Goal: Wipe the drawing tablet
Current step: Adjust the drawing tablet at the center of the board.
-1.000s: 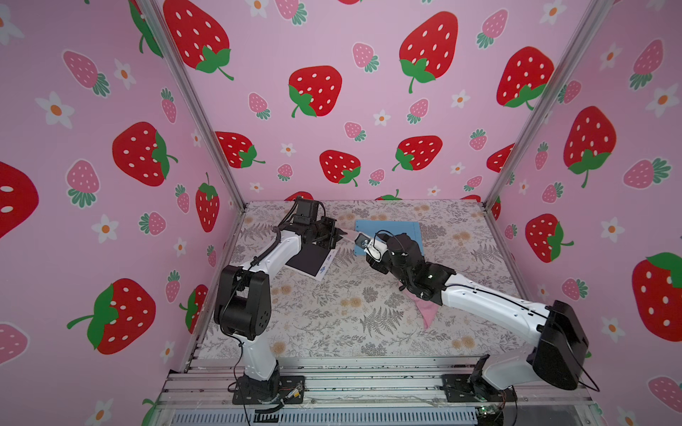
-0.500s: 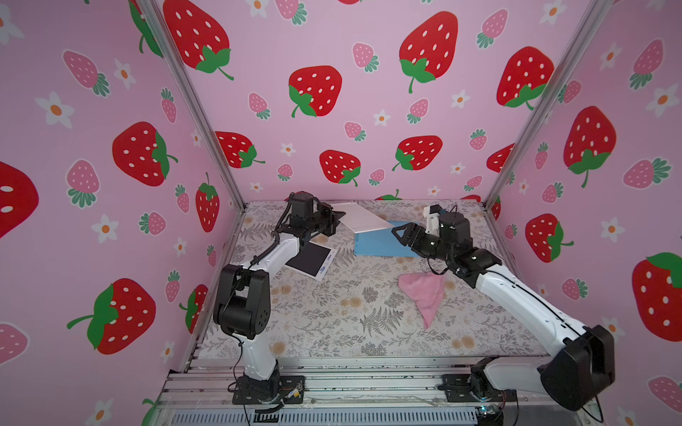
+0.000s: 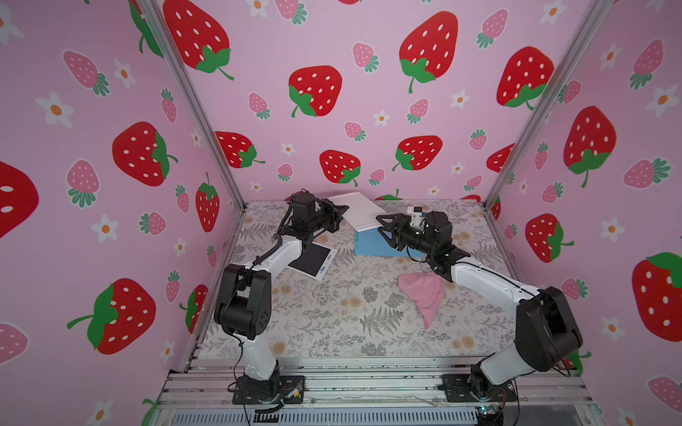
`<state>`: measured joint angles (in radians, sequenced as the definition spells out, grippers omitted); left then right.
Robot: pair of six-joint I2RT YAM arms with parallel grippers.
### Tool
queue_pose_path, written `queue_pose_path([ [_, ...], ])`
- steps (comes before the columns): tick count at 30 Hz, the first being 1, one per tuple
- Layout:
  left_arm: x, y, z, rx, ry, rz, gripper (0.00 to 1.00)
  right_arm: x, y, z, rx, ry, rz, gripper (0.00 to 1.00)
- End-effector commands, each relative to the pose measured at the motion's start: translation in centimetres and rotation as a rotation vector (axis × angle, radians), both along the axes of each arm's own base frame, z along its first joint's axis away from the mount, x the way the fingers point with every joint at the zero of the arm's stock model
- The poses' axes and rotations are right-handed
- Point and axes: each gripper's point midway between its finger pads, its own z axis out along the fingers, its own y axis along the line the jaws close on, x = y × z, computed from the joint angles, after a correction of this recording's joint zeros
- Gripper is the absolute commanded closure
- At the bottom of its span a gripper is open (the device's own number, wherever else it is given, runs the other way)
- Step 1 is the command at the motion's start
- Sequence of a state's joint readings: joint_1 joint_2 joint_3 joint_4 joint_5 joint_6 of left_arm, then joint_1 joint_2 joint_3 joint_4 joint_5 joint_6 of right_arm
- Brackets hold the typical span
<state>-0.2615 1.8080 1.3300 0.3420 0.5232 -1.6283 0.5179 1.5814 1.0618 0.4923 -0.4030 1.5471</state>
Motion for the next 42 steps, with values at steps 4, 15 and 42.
queue_pose_path([
  [4, -0.3, -1.2, 2.0, -0.085, -0.055, -0.021, 1.00, 1.6, 0.1, 3.2, 0.185, -0.032, -0.078, 0.73],
  [15, -3.9, 0.1, -2.8, 0.154, 0.102, -0.083, 0.20, 0.3, -3.5, 0.6, -0.053, -0.032, -0.015, 1.00],
  [42, -20.6, 7.7, -18.1, 0.778, 0.330, -0.452, 0.19, -15.0, -2.7, -14.8, -0.389, 0.071, 0.968, 1.00],
])
